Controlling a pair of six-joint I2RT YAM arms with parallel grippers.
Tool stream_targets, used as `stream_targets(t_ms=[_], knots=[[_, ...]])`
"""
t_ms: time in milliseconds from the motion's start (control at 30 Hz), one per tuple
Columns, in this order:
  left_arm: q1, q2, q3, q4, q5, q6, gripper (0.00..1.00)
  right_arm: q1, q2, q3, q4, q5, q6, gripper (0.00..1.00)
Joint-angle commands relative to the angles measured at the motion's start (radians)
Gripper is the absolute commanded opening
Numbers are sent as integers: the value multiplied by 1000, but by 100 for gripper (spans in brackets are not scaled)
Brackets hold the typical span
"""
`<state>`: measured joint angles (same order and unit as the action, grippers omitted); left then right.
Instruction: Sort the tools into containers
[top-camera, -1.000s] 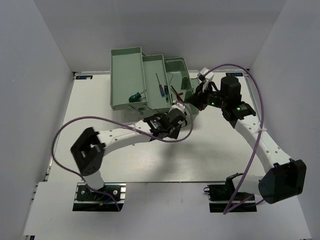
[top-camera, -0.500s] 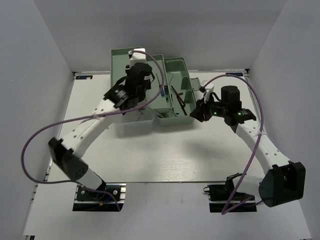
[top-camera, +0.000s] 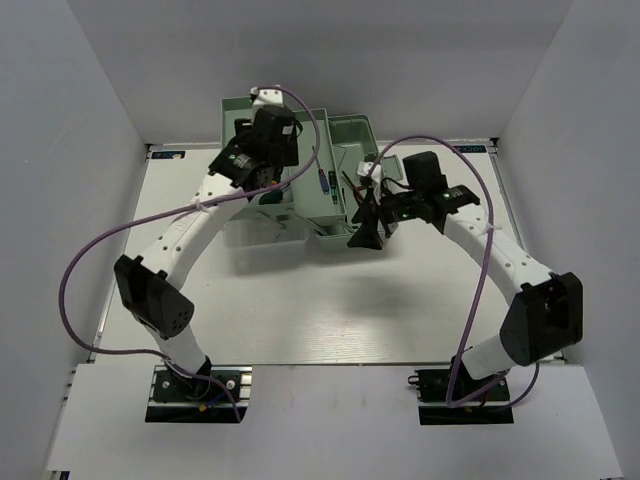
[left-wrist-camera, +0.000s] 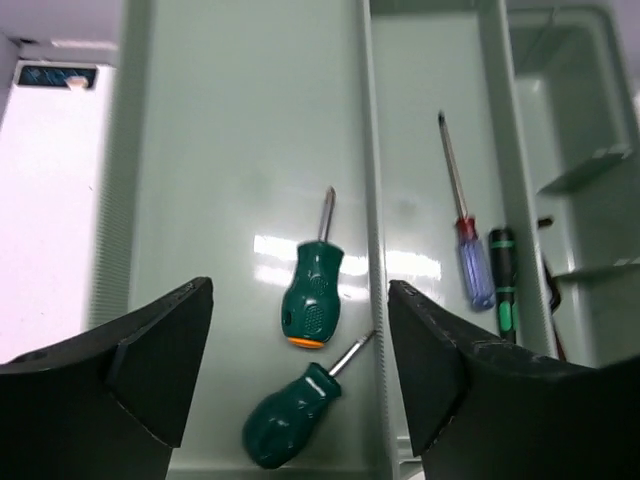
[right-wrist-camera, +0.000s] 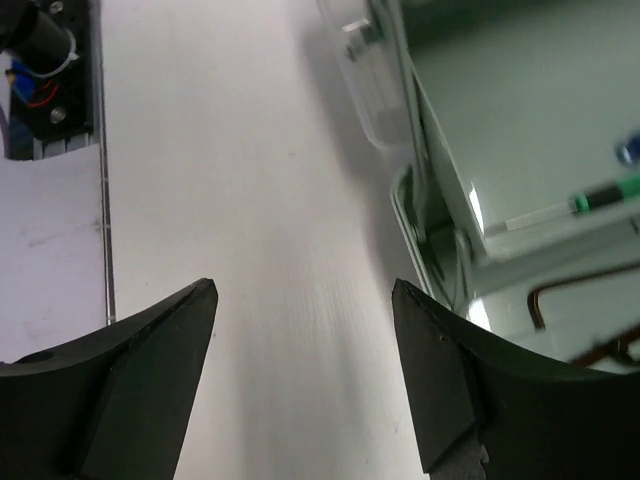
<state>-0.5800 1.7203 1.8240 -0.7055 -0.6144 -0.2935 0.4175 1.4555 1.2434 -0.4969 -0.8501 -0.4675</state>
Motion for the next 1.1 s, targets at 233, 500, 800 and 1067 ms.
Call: stream_targets(t_ms=[233, 500, 800, 1067], knots=[[32, -442, -133, -216, -64, -157, 0, 274, 141, 136, -126, -44, -442, 7], [52, -893, -697, -505, 36, -723, 77, 518, 184, -107, 488, 414, -511, 50], [52, -1202, -1037, -592, 176, -906, 81, 606, 345, 22, 693, 595, -464, 63], [52, -1231, -1138, -536, 262, -906, 82, 632, 443, 152, 676, 612, -473, 63]])
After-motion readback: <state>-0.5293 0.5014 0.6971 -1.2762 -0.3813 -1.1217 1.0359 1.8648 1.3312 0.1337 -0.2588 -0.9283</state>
